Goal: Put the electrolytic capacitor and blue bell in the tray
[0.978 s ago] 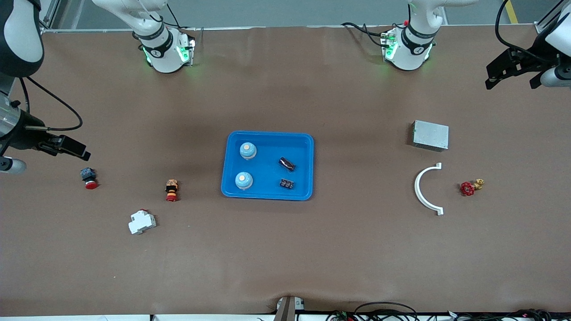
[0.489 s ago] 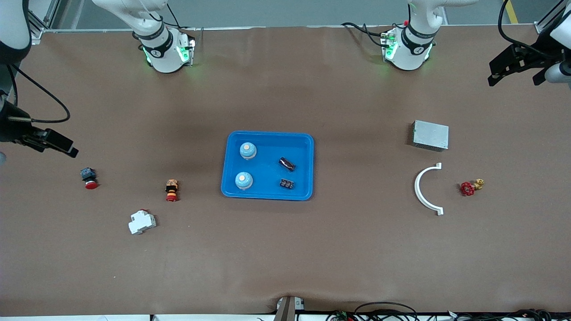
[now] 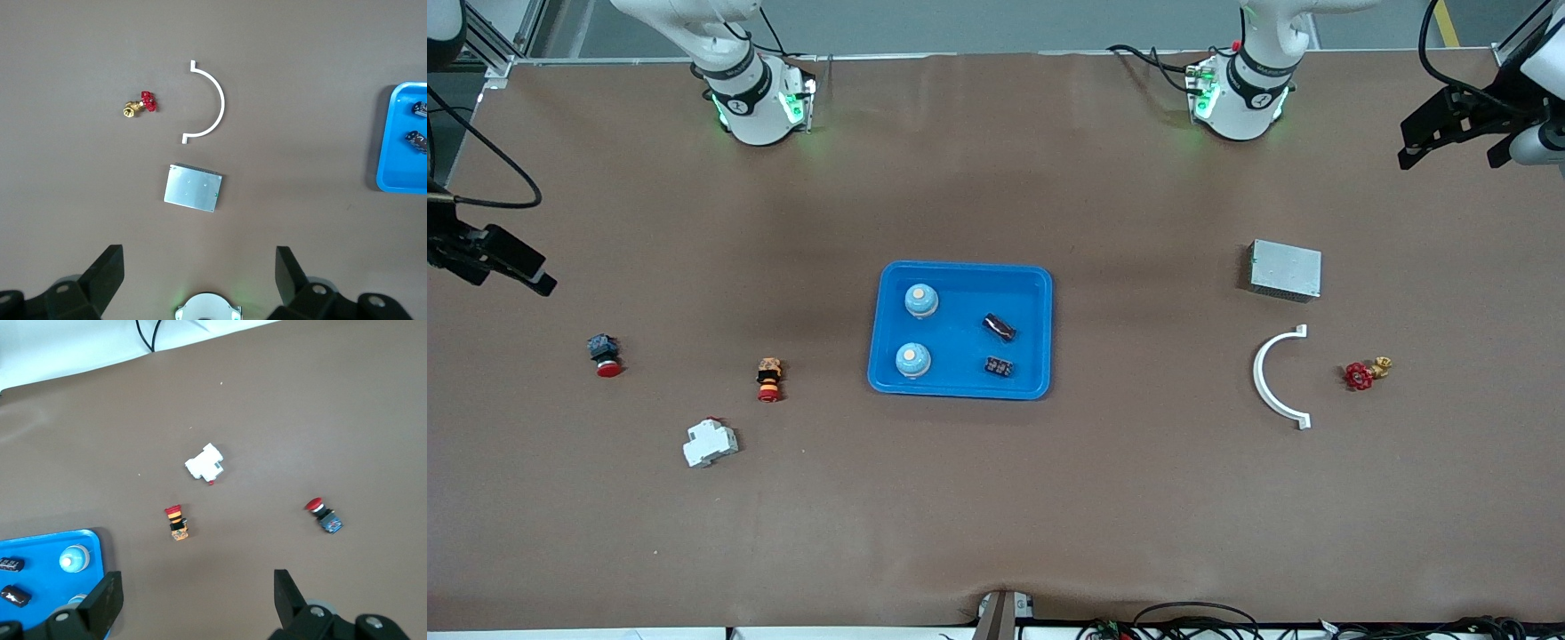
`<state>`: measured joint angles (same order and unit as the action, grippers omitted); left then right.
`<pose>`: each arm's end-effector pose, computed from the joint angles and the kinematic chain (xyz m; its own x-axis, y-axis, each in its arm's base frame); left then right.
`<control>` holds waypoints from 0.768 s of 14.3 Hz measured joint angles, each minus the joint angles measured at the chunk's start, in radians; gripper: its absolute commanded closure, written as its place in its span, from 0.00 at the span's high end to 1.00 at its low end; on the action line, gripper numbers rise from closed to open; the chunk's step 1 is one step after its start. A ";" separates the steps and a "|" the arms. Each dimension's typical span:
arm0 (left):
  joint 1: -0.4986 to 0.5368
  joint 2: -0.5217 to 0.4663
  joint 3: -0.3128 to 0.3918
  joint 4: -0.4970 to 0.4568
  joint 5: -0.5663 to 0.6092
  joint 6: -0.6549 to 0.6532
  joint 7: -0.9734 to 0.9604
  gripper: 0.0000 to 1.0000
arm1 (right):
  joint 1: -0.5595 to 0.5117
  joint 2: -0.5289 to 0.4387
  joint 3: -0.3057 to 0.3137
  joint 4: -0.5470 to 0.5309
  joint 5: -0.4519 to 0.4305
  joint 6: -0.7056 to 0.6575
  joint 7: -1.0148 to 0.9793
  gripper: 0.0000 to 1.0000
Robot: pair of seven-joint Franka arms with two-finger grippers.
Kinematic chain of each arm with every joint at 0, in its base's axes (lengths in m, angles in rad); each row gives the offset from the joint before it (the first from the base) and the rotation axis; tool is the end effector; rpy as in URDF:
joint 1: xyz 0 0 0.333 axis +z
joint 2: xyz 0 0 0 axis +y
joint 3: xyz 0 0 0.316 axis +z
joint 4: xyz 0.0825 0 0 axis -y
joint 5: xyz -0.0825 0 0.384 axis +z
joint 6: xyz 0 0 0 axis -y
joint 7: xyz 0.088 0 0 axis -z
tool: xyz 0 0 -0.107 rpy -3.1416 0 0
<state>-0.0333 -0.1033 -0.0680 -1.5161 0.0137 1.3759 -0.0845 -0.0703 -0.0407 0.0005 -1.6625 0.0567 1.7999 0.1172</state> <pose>0.4972 -0.0512 0.6874 0.9993 -0.0135 -0.0352 -0.0143 -0.9996 -0.0236 0.5618 -0.0345 0.6253 0.9657 -0.1974 0.1690 -0.1867 -0.9794 -0.0769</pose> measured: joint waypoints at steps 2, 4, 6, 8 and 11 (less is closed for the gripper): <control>0.000 0.000 0.000 0.000 0.000 -0.001 0.000 1.00 | 0.000 -0.025 0.000 -0.003 -0.007 -0.034 -0.027 1.00; 0.000 0.000 0.000 0.000 0.000 -0.002 0.000 1.00 | 0.000 -0.048 0.000 -0.009 -0.008 -0.050 -0.036 1.00; -0.001 0.000 -0.001 0.000 0.000 -0.004 0.000 1.00 | 0.000 -0.060 0.002 -0.011 -0.009 -0.067 -0.037 1.00; -0.001 0.000 -0.002 0.000 0.000 -0.011 0.000 1.00 | 0.000 -0.062 0.002 -0.009 -0.009 -0.085 -0.037 1.00; -0.001 0.003 -0.002 -0.001 0.000 -0.014 0.000 1.00 | 0.000 -0.063 0.005 0.004 -0.009 -0.086 -0.038 1.00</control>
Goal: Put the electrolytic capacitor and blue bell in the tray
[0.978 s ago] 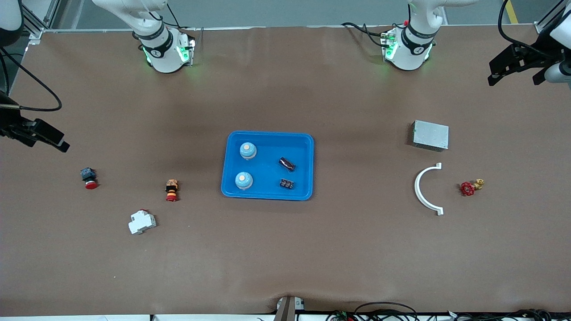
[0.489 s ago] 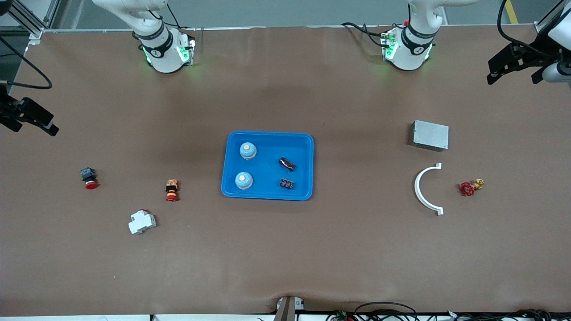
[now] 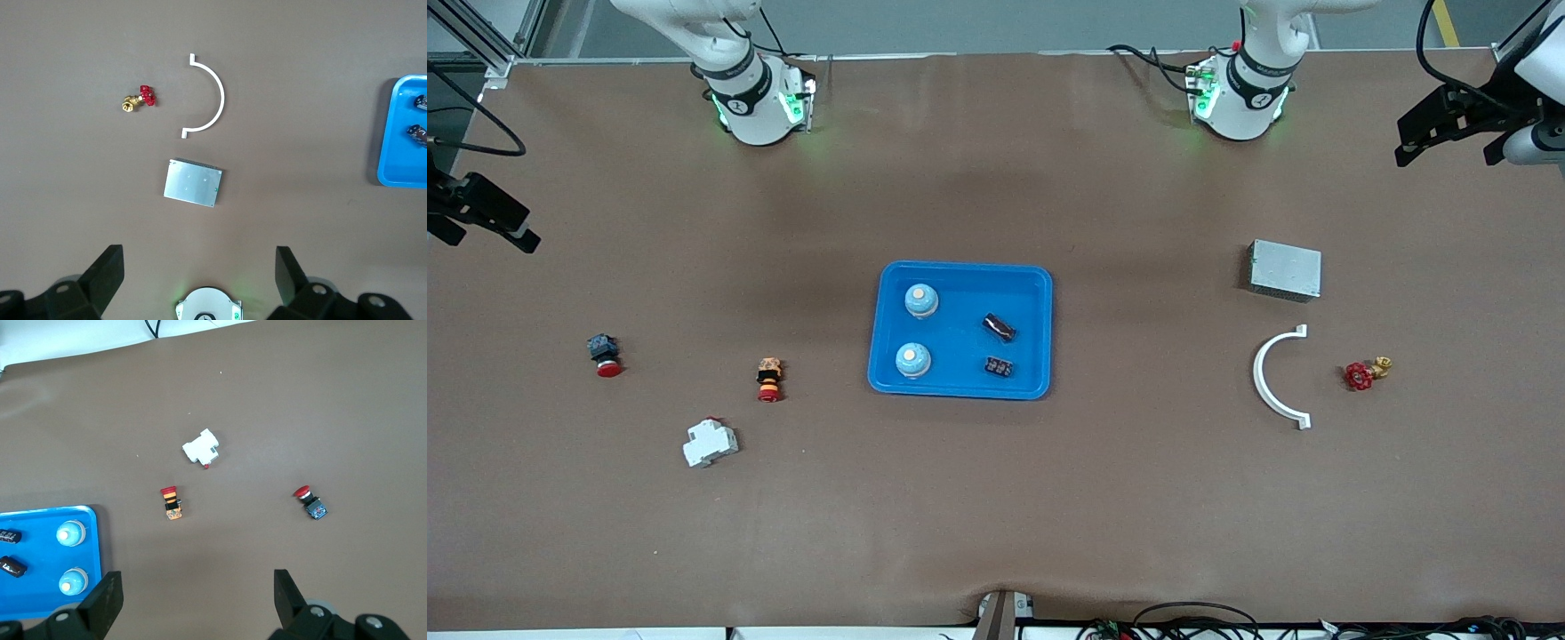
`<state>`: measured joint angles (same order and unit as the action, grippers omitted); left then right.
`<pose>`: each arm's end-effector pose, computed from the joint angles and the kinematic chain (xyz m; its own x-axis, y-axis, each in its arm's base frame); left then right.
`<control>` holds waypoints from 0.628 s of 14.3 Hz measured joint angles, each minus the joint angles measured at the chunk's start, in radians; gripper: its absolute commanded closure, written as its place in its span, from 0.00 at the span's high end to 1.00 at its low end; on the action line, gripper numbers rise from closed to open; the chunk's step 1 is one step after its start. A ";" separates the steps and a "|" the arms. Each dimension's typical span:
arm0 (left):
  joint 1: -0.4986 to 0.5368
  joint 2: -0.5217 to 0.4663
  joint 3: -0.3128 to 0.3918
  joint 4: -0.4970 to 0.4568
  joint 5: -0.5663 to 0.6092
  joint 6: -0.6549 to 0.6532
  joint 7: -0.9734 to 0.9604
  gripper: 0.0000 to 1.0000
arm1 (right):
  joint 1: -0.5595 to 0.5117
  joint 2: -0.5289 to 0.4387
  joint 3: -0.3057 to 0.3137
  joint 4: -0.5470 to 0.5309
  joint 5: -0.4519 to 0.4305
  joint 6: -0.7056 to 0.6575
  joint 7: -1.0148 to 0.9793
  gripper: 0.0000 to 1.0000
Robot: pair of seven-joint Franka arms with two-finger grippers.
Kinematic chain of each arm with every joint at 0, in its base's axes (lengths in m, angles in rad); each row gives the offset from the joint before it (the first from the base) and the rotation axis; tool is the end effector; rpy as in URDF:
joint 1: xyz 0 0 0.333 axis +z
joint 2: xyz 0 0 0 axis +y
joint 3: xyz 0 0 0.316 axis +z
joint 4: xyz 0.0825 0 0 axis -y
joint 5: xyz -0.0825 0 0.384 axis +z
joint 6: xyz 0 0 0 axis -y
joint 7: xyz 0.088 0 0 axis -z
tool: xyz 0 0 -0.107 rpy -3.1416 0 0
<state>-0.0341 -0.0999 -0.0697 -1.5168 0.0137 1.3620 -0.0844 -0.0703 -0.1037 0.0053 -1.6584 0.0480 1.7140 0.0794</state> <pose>0.4967 -0.0523 0.6843 0.9985 -0.0157 -0.0531 -0.0171 -0.9995 -0.0250 0.5350 -0.0302 0.6529 0.9766 -0.1497 0.1542 -0.1421 -0.9880 -0.0598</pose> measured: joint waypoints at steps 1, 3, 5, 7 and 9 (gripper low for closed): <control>0.000 0.003 0.000 -0.001 0.000 0.000 0.000 1.00 | 0.000 0.000 0.002 0.002 0.000 0.000 0.000 1.00; 0.000 0.012 0.000 -0.001 0.000 -0.001 0.000 1.00 | 0.000 0.000 0.002 0.002 0.000 0.000 -0.002 1.00; 0.000 0.023 0.000 -0.001 0.000 -0.001 0.000 1.00 | 0.000 0.001 0.002 0.002 0.000 0.002 -0.005 1.00; 0.000 0.030 0.000 -0.001 0.000 -0.001 0.000 1.00 | 0.000 0.005 0.002 0.002 0.000 0.002 -0.006 1.00; 0.000 0.030 0.001 -0.001 0.000 -0.001 0.000 1.00 | 0.000 0.006 0.003 0.002 0.000 0.000 -0.006 1.00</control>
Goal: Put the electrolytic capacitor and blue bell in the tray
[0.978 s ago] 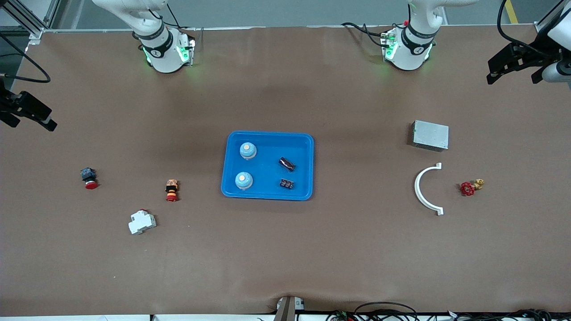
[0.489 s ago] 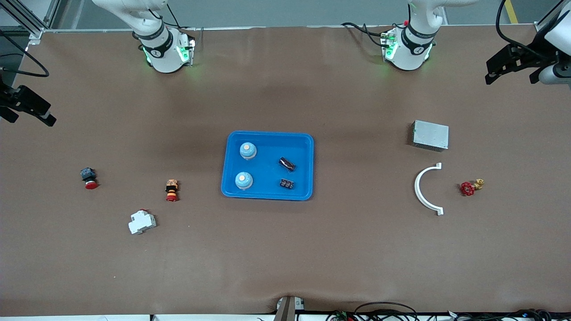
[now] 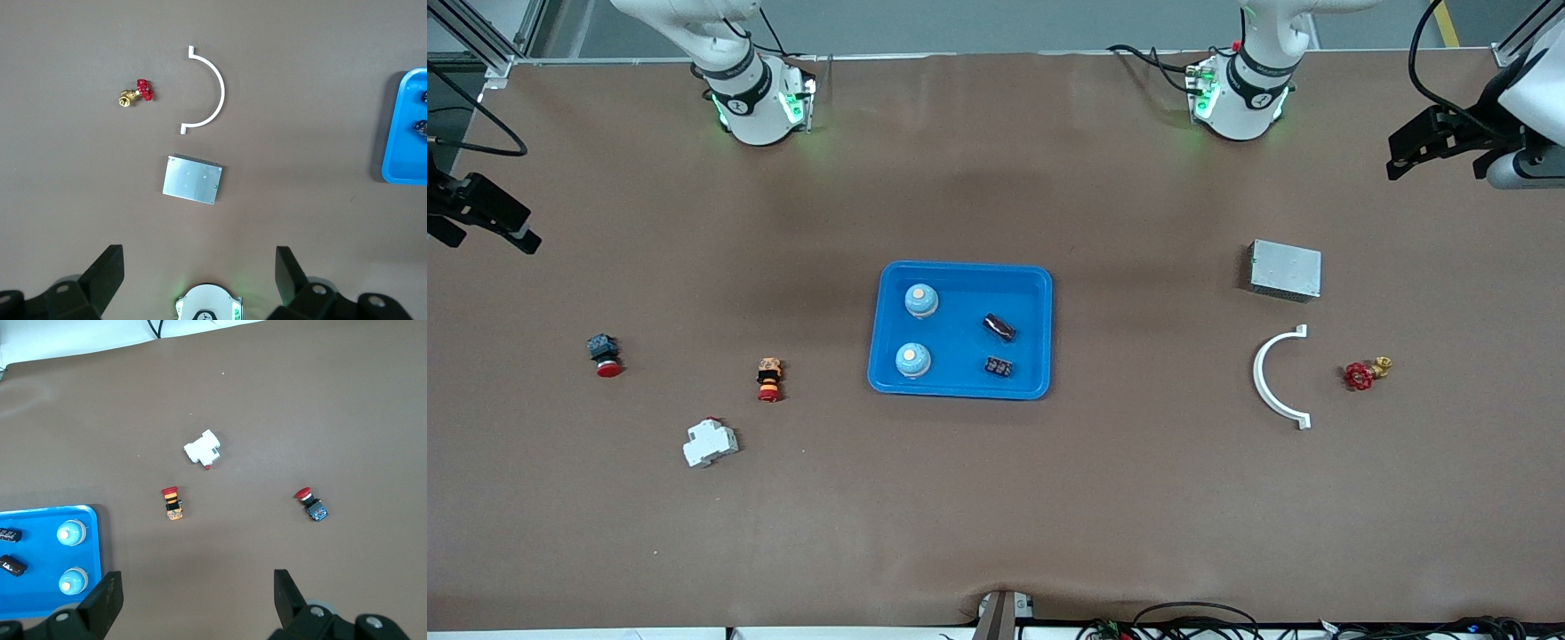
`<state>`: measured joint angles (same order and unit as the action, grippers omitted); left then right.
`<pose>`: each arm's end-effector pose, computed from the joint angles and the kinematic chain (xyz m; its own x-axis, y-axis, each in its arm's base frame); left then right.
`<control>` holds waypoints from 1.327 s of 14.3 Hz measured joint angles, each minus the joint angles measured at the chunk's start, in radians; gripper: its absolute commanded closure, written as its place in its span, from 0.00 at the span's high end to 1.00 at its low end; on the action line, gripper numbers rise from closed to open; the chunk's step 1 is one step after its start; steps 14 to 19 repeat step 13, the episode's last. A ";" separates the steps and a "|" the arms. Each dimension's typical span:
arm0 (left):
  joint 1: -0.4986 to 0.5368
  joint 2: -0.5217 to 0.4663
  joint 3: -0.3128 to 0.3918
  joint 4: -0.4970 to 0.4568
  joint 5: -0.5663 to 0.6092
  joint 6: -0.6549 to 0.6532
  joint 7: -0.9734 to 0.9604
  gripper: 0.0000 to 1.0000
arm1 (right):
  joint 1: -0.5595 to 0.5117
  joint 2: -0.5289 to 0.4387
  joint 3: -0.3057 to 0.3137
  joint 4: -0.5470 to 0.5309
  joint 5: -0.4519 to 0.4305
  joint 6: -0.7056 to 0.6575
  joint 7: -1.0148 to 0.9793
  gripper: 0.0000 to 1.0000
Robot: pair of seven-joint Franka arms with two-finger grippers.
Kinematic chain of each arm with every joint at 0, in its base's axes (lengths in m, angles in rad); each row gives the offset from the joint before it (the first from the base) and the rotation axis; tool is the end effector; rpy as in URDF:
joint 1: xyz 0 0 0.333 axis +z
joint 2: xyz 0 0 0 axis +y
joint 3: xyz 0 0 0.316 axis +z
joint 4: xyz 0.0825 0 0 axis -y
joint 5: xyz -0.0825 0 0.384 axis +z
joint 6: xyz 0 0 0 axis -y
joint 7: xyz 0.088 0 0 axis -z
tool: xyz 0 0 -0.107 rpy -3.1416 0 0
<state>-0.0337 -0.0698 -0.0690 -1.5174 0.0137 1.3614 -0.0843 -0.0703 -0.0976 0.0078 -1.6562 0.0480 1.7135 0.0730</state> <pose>0.5071 -0.0521 0.6688 0.9963 -0.0146 -0.0844 -0.0168 -0.9995 -0.0256 0.5370 -0.0289 0.6507 0.9785 -0.1410 0.1503 -0.1336 -0.9893 -0.0583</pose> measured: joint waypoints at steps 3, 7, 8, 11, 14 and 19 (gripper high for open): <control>0.000 0.000 0.000 0.002 0.000 0.000 0.000 1.00 | 0.000 0.000 0.000 0.000 0.000 0.000 -0.001 1.00; -0.004 0.010 -0.002 0.002 0.000 0.000 0.001 1.00 | 0.000 0.002 0.000 0.000 0.000 0.000 -0.001 1.00; -0.007 0.018 -0.003 0.002 0.000 0.000 0.001 1.00 | 0.000 0.002 0.000 0.000 -0.001 0.000 -0.002 1.00; -0.019 0.041 -0.003 0.002 0.000 0.001 0.001 1.00 | 0.000 0.002 0.000 0.000 -0.005 0.001 -0.003 1.00; -0.017 0.045 -0.002 0.011 0.000 0.001 0.001 1.00 | 0.000 0.002 0.000 0.000 -0.011 0.001 -0.023 1.00; -0.017 0.045 -0.002 0.011 0.000 0.001 0.001 1.00 | 0.000 0.002 0.000 0.000 -0.011 0.001 -0.023 1.00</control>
